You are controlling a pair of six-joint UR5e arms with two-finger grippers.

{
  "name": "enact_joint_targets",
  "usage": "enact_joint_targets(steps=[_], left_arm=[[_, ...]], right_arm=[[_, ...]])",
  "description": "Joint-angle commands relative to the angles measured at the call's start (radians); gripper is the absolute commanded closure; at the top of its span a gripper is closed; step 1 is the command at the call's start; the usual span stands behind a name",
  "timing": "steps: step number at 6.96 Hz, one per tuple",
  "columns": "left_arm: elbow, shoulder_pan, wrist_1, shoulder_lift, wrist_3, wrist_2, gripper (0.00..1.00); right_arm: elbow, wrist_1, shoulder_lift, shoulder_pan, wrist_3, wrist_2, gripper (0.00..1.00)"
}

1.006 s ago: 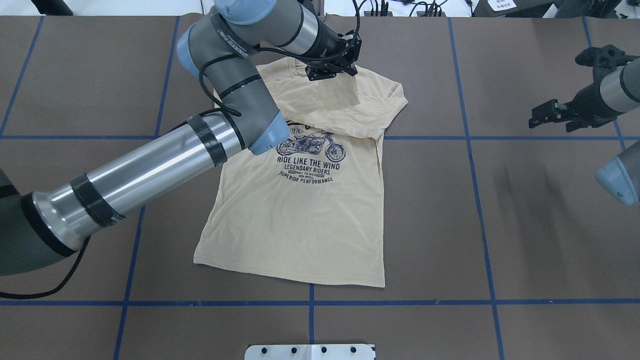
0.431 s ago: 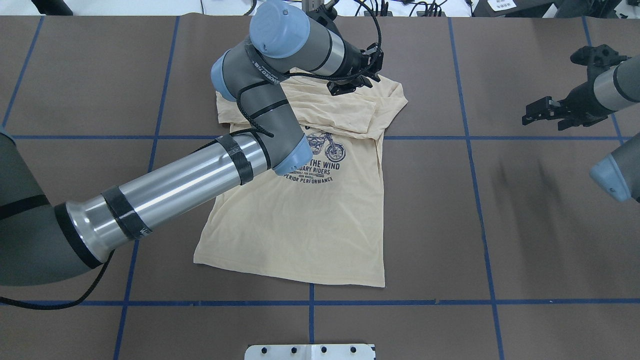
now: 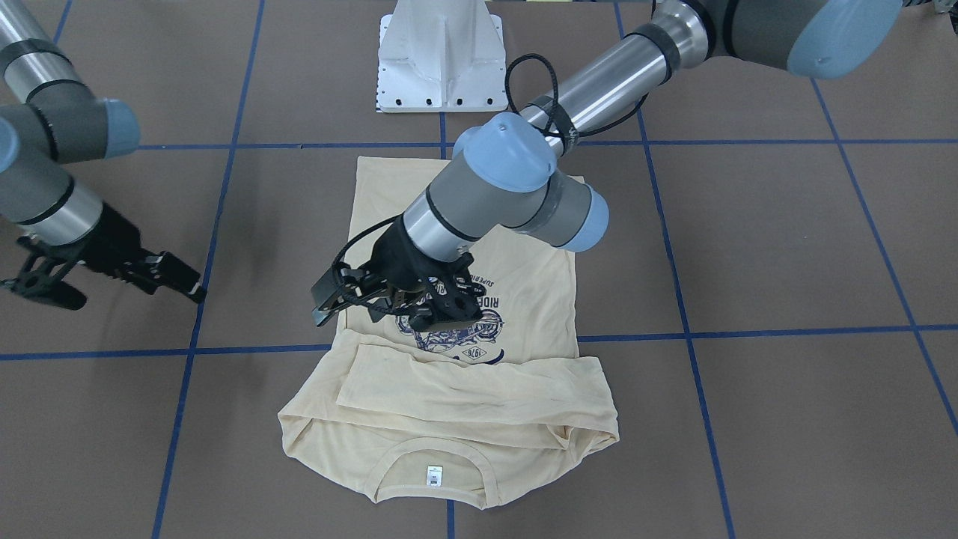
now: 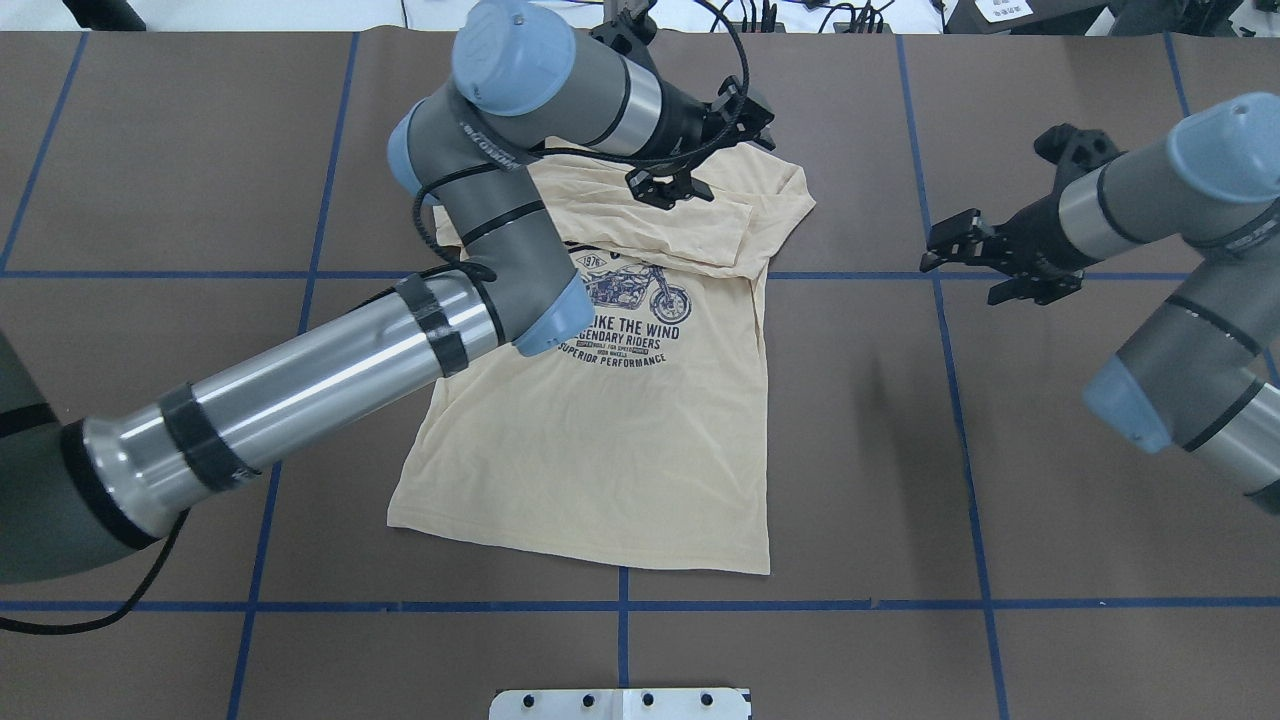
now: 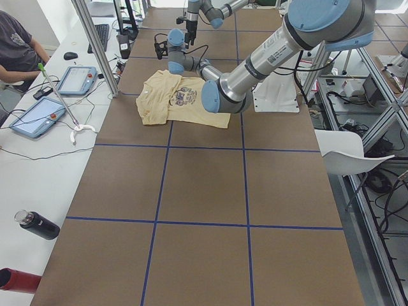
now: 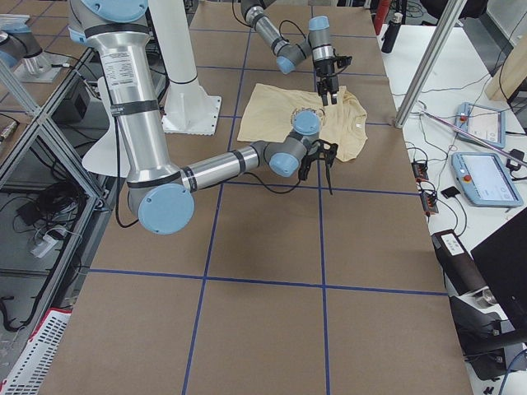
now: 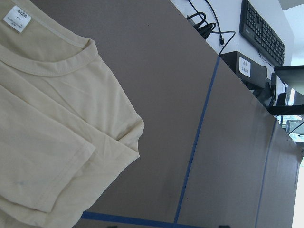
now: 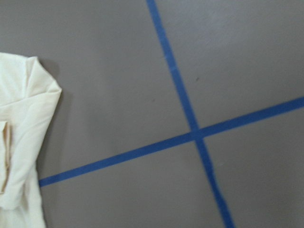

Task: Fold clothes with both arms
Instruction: 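Release the sleeve and withdraw the left gripper while the right gripper moves toward the hem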

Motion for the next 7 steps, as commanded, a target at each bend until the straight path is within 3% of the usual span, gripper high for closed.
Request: enact_joint_targets(steps=[1, 2, 3, 4, 5, 7], left_arm=[[-0.35, -0.07, 0.014, 0.348, 0.128, -0.125, 0.14], [-0.429, -0.13, 0.012, 0.473, 0.239, -0.2, 0.15], [-0.452, -0.196, 0.012, 0.529, 0.3, -0.259, 0.15], [-0.454, -0.213, 0.012, 0.552, 0.335, -0.277, 0.15], [-0.452, -0.212, 0.012, 0.554, 0.337, -0.275, 0.15], [-0.454, -0.213, 0.012, 0.555, 0.337, -0.268, 0.14]], right_arm=[[0.177, -0.04, 0.007, -0.28, 0.326, -0.27, 0.01], [0.249, -0.143, 0.01, -0.436, 0.409, -0.422, 0.02], [0.282, -0.257, 0.053, -0.556, 0.481, -0.547, 0.03], [0.285, -0.284, 0.058, -0.636, 0.578, -0.618, 0.04], [0.283, -0.289, 0.055, -0.683, 0.632, -0.661, 0.06], [0.276, -0.29, 0.052, -0.691, 0.675, -0.661, 0.07]])
